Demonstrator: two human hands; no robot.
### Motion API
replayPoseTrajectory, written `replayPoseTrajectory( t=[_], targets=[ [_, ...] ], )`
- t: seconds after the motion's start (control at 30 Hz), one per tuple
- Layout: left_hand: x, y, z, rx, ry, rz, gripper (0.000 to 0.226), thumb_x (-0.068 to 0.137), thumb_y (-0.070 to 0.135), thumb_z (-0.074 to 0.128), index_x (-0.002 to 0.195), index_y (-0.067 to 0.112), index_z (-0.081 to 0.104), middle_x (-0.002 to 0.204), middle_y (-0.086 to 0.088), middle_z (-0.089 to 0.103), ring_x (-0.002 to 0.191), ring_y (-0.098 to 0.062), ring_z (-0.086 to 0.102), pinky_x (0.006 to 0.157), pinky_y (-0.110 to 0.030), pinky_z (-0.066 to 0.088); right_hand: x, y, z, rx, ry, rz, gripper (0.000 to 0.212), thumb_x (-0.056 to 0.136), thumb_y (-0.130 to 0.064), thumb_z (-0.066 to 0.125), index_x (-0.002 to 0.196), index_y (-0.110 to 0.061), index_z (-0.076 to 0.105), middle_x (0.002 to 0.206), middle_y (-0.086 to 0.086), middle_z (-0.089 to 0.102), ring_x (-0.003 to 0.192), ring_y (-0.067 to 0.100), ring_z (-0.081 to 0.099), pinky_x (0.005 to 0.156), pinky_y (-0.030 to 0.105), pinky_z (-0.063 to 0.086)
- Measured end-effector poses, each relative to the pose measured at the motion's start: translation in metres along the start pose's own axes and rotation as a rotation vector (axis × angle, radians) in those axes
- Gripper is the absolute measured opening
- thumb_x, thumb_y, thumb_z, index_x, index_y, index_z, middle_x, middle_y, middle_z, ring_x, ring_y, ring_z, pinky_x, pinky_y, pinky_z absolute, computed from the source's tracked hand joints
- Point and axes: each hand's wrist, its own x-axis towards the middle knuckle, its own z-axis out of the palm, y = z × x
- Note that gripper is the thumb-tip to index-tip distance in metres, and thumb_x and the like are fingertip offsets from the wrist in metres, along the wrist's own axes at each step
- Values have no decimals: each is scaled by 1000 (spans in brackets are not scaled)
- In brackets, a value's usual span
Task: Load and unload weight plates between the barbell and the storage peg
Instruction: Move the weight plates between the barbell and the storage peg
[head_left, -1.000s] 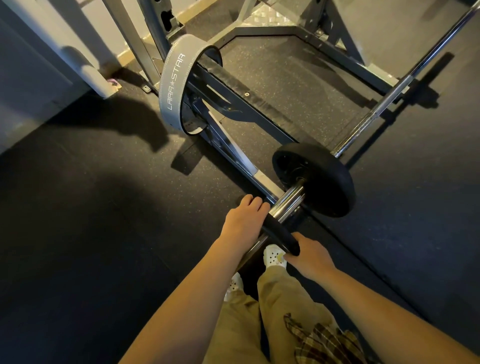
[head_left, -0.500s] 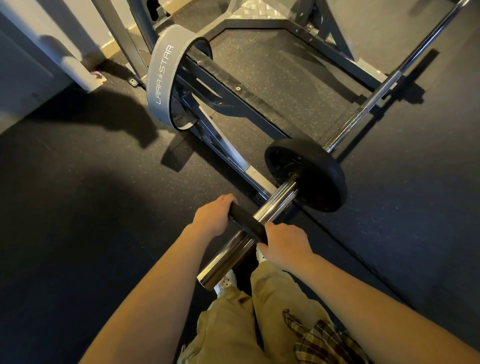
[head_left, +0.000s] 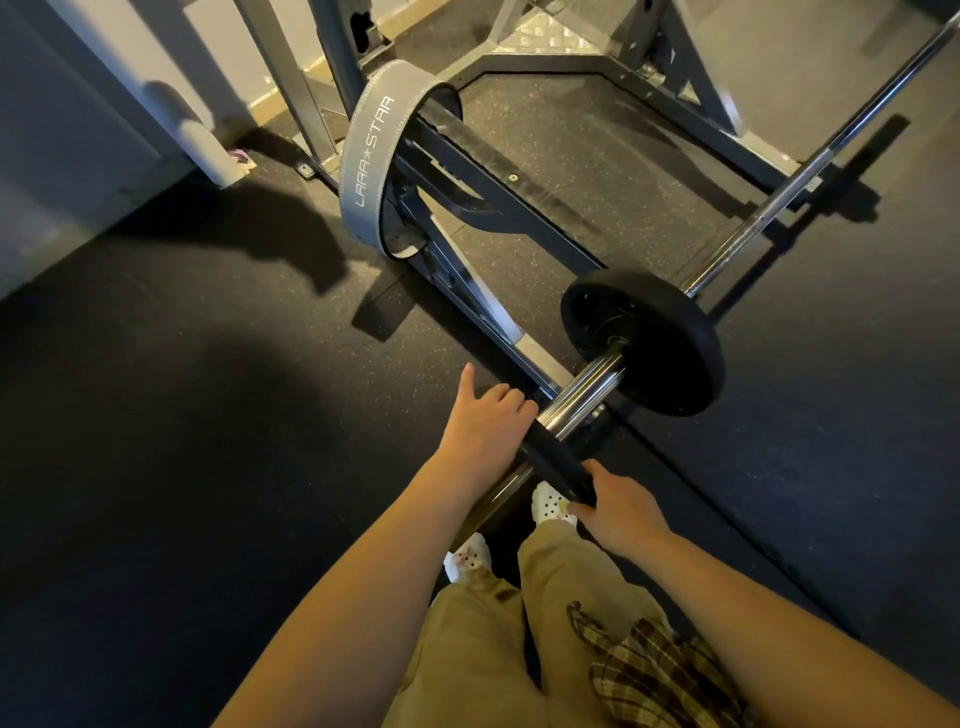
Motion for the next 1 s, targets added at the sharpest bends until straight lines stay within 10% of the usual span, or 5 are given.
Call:
replayPoseTrajectory(
  t=[0.3, 0.67, 1.0],
  targets=[
    [-1, -24, 19, -506, 14, -116, 46, 89, 10, 61, 131, 24, 47, 136, 5, 47, 125, -16, 48, 102, -35, 41, 5, -19, -12, -159, 56, -55, 34, 93, -37, 59, 121, -20, 53, 108, 2, 66, 99, 21, 64, 81, 34, 53],
    [-59, -8, 66, -953, -22, -478, 79, 90, 31, 63, 152, 31, 13, 152, -4, 31, 131, -25, 43, 105, -46, 42, 13, -56, -32, -343, -6, -145, 26, 93, -37, 58, 104, -14, 60, 87, 0, 60, 83, 18, 59, 71, 29, 46],
    [-108, 14, 107, -783, -224, -686, 63, 88, 48, 62, 138, 23, 34, 130, 0, 49, 119, -19, 49, 98, -44, 45, 45, -120, -44, -656, 31, -225, 31, 93, -44, 51, 90, -14, 57, 76, 1, 55, 73, 18, 56, 65, 31, 42]
  ],
)
